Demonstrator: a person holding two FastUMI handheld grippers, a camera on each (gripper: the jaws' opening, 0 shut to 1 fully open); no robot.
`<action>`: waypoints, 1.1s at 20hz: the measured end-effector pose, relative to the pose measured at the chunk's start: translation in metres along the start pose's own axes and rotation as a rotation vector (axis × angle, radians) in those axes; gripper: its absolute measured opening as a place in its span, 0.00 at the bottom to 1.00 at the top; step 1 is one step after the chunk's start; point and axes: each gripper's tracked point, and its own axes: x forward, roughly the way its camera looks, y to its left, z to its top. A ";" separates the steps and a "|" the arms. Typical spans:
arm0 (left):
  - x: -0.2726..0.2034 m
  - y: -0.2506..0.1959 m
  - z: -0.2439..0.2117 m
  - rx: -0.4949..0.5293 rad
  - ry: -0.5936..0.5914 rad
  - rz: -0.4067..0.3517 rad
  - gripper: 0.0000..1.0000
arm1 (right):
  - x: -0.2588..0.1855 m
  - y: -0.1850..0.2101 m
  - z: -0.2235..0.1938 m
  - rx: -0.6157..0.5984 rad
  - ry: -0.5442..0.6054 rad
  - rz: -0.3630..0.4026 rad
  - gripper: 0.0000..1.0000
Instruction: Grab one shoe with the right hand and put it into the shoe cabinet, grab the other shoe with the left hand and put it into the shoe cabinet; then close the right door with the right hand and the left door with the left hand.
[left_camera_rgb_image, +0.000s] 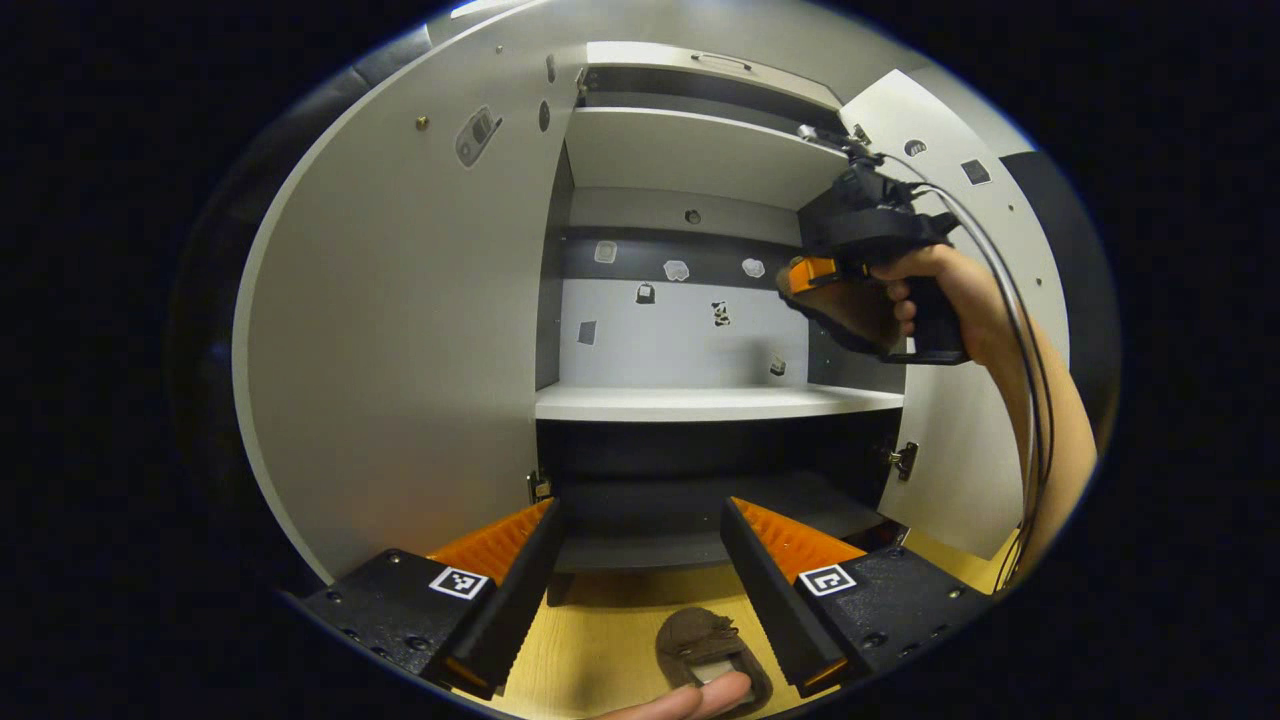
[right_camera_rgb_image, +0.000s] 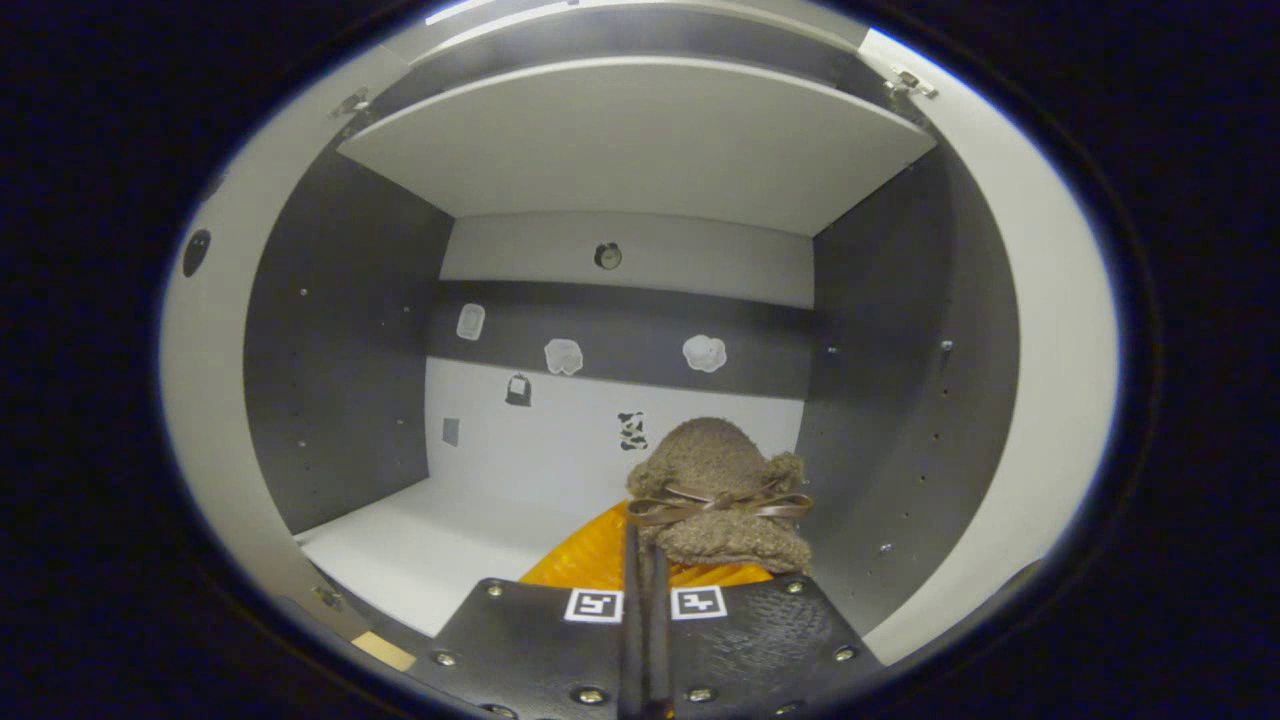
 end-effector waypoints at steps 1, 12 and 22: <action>0.000 0.000 0.004 0.004 -0.010 0.003 0.97 | 0.010 0.002 -0.008 -0.012 0.033 0.005 0.03; -0.012 -0.011 0.042 -0.067 -0.047 -0.002 0.96 | 0.074 -0.003 -0.075 -0.143 0.333 0.001 0.12; -0.019 -0.010 0.026 -0.098 -0.002 -0.013 0.97 | 0.036 0.010 -0.071 0.148 0.395 0.064 0.76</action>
